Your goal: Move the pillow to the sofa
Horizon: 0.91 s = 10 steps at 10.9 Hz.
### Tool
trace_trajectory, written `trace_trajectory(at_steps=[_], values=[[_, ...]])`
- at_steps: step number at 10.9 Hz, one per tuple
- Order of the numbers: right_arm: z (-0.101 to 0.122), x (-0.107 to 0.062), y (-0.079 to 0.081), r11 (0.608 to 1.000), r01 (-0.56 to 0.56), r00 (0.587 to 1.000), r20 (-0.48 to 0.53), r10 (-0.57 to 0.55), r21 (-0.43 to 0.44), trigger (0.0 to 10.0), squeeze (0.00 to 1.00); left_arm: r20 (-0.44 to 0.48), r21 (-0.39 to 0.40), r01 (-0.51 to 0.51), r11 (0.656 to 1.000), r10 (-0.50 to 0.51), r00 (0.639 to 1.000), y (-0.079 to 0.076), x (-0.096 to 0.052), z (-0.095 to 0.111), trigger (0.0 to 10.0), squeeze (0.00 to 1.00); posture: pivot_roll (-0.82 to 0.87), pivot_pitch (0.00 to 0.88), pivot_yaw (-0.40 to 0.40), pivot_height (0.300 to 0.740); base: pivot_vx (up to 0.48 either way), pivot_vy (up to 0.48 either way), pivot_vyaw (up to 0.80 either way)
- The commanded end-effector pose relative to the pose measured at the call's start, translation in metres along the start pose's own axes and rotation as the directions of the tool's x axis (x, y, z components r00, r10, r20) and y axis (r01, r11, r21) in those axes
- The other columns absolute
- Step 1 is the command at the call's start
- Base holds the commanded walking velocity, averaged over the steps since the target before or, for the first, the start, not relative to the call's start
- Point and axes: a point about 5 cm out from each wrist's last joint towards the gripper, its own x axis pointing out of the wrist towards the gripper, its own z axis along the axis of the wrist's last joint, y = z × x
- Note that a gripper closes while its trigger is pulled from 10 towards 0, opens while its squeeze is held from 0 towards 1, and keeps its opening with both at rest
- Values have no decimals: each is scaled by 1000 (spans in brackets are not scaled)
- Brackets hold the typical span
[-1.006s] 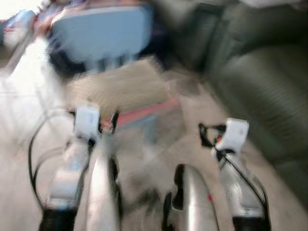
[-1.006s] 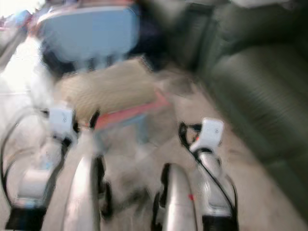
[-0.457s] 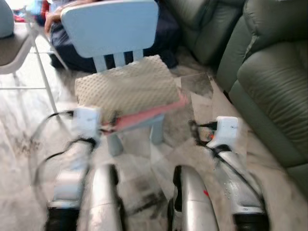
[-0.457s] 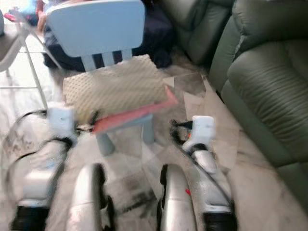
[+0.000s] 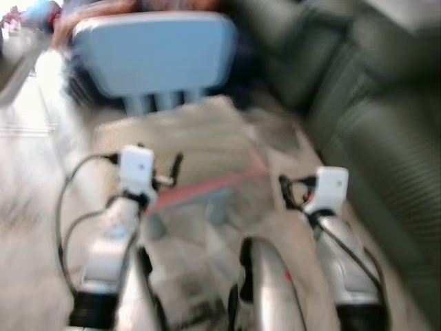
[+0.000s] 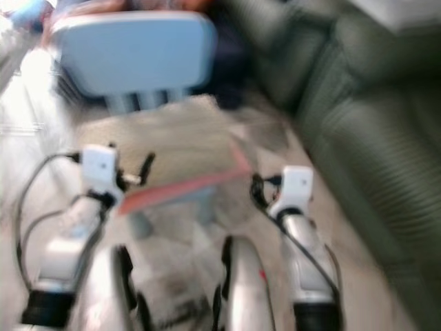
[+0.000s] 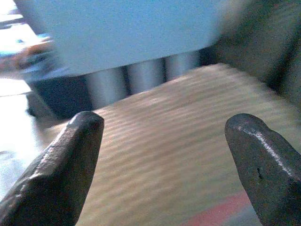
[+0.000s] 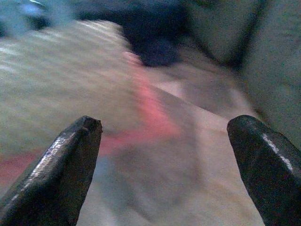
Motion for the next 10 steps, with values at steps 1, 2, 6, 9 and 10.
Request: trace_trajectory(at_steps=[1,2,6,9,10], values=[[-6,-4,-11,1000,22,999,-23,-22,-20,10000,0,0,-14,13,1000,-13,1000,-9,2,0,10000,0,-65,162,-67,560,0,0,519],[-6,-3,-9,999,6,1000,-24,-7,-43,10000,0,3,-17,3,1000,-3,1000,-9,3,1,10000,0,-64,160,-68,560,0,0,613],[-4,0,-8,997,-2,1000,-9,2,-72,10000,0,20,-15,10,1000,-9,1000,-11,5,2,10000,0,-64,150,-75,560,65,0,544],[-2,1,-11,998,14,1000,-2,-14,-62,10000,0,20,-23,10,1000,-10,1000,-12,5,2,10000,0,-68,157,-74,560,285,0,0],[-2,2,-11,998,17,1000,-4,-17,-61,10000,0,22,-26,12,1000,-11,1000,-13,6,3,10000,0,-70,166,-74,560,296,0,0]])
